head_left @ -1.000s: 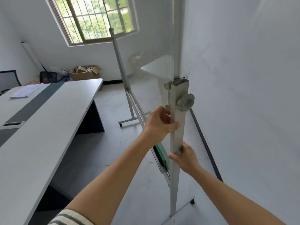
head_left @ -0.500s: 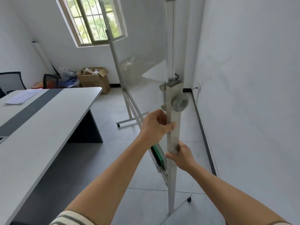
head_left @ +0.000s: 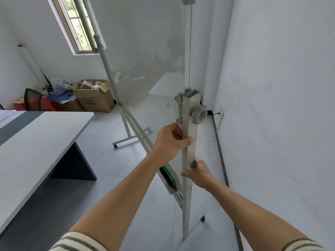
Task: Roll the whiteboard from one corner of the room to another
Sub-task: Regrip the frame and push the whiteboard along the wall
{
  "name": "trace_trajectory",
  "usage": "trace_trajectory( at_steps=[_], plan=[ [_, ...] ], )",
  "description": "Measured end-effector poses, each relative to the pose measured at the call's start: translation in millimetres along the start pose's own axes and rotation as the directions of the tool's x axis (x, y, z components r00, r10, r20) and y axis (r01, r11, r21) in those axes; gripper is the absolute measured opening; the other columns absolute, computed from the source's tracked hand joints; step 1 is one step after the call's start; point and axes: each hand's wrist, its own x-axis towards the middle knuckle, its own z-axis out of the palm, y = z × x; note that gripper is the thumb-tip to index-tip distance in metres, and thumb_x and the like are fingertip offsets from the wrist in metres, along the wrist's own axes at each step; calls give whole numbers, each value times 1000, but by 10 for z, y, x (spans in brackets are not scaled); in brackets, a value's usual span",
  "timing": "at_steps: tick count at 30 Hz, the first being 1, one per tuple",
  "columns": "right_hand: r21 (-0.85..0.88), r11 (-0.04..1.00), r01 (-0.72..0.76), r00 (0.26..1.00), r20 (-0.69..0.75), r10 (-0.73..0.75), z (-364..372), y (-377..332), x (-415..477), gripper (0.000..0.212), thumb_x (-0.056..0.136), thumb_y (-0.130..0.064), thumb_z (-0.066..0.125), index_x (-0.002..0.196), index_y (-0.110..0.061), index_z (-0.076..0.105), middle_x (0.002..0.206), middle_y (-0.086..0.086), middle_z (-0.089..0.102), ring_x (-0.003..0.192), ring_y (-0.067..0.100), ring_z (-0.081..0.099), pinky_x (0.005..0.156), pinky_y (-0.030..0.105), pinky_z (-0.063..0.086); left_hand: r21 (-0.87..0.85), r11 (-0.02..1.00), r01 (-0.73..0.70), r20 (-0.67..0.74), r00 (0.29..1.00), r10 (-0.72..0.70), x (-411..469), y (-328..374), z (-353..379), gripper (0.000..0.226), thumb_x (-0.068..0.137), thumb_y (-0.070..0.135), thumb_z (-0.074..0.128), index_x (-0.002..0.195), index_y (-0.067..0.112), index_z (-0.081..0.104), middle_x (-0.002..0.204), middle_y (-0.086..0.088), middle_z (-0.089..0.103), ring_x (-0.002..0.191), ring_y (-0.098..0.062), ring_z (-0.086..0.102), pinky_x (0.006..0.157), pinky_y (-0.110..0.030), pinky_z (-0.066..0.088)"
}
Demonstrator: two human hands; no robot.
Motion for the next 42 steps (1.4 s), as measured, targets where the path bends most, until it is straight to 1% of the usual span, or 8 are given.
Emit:
trace_trajectory(
  at_steps=[7,12,17,25,30,35,39,42],
  plan=[
    [7,1000,15,999,50,-15,-477,-90,1271,39,72,-18,74,106,-19,55,91,2,60,92,27,60,83,41,54,24,1000,12,-15,1000,-11,1302,-36,241,29,73,25,79,71,18,51,69,7,57,62,-8,55,54,-11,43],
    [11,999,47,996,76,-48,-902,-95,2392,38,69,-21,74,102,-19,58,93,6,63,91,29,61,84,47,55,52,999,5,-93,996,0,2393,-69,490,29,71,28,79,76,12,55,72,-2,62,65,-17,58,69,-35,54],
    [-3,999,55,988,142,-54,-1268,-228,3366,43,71,-21,75,109,-21,54,101,9,63,95,28,60,86,43,54,75,996,37,-149,988,-26,3346,-51,652,34,72,29,79,83,4,59,86,-15,70,78,-30,67,75,-43,56],
    [25,997,69,979,190,-72,-1605,-422,4812,42,72,-17,74,109,-19,55,100,8,64,93,25,61,84,40,55,73,996,58,-182,982,-44,4777,-176,701,34,72,27,79,85,3,61,87,-16,71,80,-30,67,74,-39,55],
    [64,995,79,986,144,-87,-1764,-505,5671,32,72,-14,73,96,-26,55,100,8,66,94,26,63,86,44,55,91,996,-5,-146,989,18,5698,-301,719,30,71,29,80,83,10,61,74,-1,64,71,-21,65,67,-31,55],
    [90,991,94,995,34,-98,-1814,-532,6518,37,66,-32,72,101,-26,62,97,3,71,93,23,66,85,49,56,89,994,-65,-133,988,77,6652,-456,707,26,74,29,78,76,17,56,71,5,60,64,-8,58,58,-15,44],
    [85,993,80,997,-25,-78,-1806,-580,7127,35,67,-38,74,99,-29,63,97,-3,71,96,19,66,87,49,55,156,981,-112,-106,986,129,7386,-630,649,27,73,35,77,78,17,58,88,-9,66,76,-20,63,64,-22,47],
    [46,997,59,998,-29,-57,-1862,-728,7541,34,75,-30,75,105,-25,61,104,-4,70,101,18,65,83,40,56,176,976,-131,-90,985,148,7879,-730,622,28,71,39,78,80,18,61,89,-8,67,79,-21,64,71,-30,53]
  ],
)
